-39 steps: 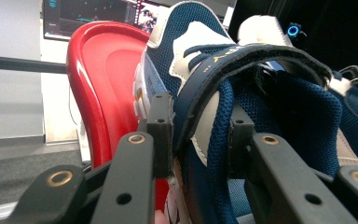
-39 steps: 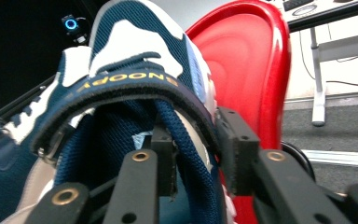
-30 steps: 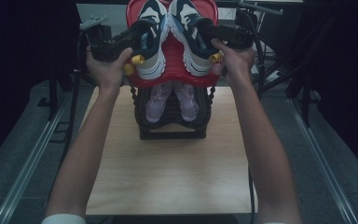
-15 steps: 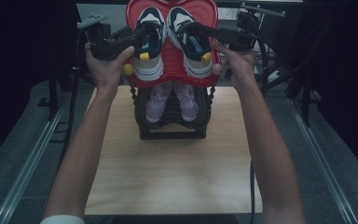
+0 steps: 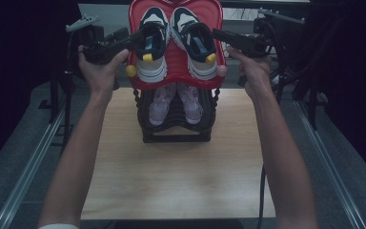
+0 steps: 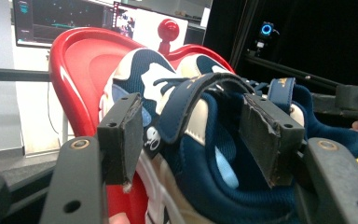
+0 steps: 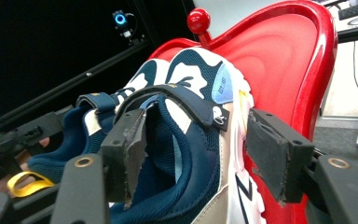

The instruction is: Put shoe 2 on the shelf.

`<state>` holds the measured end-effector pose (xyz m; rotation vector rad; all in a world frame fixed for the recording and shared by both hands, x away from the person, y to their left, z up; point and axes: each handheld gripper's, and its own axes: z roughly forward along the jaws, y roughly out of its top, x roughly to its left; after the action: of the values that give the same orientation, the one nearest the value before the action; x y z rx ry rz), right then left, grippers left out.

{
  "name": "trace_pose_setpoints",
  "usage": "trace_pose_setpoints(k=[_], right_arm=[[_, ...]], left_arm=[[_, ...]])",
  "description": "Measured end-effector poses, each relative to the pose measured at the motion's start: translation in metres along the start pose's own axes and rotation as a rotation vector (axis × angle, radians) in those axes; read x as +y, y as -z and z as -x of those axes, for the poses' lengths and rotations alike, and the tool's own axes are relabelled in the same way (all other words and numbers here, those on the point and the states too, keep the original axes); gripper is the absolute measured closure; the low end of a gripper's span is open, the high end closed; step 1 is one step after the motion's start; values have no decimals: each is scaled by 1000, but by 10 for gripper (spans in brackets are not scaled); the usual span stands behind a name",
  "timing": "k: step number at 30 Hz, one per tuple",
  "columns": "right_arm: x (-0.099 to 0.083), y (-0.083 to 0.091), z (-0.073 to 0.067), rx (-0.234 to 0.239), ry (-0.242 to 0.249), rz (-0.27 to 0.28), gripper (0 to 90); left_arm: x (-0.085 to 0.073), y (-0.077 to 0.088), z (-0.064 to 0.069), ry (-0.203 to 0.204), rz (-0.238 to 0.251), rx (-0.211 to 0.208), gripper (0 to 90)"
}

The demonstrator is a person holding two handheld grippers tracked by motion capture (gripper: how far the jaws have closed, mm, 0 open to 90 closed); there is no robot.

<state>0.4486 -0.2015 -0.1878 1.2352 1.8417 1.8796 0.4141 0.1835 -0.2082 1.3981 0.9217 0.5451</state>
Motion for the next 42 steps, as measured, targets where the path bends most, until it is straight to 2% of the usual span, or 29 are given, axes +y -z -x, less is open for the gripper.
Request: trace_pose_setpoints(k=[8,16,20,30,42], right_arm=[[-3,10,2,22,0,20,416],[-10,19,6,47,29,26,486],[-13,22,8,62,31,29,504],[-25,29,15,88,39,45,507],[-46,43,27,103,31,63,510]], left_arm=[[-4,11,-6,-1,-6,-9,411],[-9,22,-9,-2,-24,-28,419],[-11,25,-11,10,-18,-43,419],[-17,35,-13,16,-14,-55,418],[-33,54,-25,53,2,-71,417]])
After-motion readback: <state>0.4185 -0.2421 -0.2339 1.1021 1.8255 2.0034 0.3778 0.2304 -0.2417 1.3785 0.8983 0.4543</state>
